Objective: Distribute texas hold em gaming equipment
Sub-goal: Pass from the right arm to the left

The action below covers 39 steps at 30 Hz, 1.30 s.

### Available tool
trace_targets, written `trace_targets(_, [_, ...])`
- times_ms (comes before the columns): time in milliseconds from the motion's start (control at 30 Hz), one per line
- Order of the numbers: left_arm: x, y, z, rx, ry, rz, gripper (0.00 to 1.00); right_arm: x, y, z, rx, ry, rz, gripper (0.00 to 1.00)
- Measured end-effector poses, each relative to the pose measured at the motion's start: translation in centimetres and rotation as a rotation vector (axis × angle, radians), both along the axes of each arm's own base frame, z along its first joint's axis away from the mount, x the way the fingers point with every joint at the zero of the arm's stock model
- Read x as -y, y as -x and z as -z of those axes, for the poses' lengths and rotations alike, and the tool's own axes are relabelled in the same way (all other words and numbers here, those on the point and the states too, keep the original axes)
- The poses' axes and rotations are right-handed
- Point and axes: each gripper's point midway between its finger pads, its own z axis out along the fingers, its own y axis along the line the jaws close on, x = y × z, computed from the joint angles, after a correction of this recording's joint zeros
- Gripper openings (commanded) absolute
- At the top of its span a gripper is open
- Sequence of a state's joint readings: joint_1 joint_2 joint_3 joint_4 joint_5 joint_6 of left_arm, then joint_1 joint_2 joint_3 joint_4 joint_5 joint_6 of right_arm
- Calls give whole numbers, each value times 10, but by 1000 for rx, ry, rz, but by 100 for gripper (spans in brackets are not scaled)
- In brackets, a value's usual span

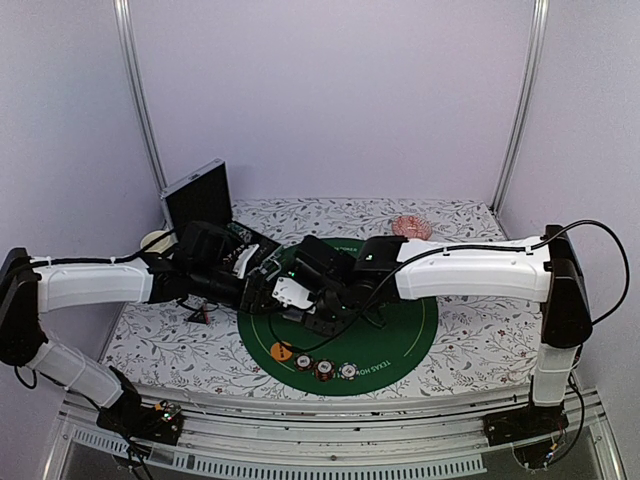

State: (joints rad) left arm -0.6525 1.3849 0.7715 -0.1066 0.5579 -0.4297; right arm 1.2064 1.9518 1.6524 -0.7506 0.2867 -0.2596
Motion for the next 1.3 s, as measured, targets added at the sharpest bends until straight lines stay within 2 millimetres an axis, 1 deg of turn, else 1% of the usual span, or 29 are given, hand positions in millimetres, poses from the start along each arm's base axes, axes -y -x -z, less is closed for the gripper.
trace_targets(167, [-3, 1, 3, -3, -24, -1, 62, 3, -1, 3, 8, 12, 7, 42])
trace_targets(467, [-5, 2, -6, 24, -23, 3, 66, 6, -4, 6, 24, 23, 18, 42])
trace_targets(800, [0, 3, -11, 4, 18, 15, 49, 5, -5, 5, 28, 20, 19, 41])
trace_targets(900, [4, 2, -10, -5, 30, 25, 45, 5, -5, 5, 29, 17, 20, 41])
trace_targets(1000, [6, 1, -10, -13, 37, 31, 44, 4, -5, 5, 29, 16, 20, 41])
trace_targets(1067, [7, 2, -10, -16, 41, 37, 45, 5, -5, 5, 29, 17, 20, 41])
trace_targets(1300, [4, -2, -9, -14, 32, 18, 66, 7, -6, 8, 37, 26, 25, 41])
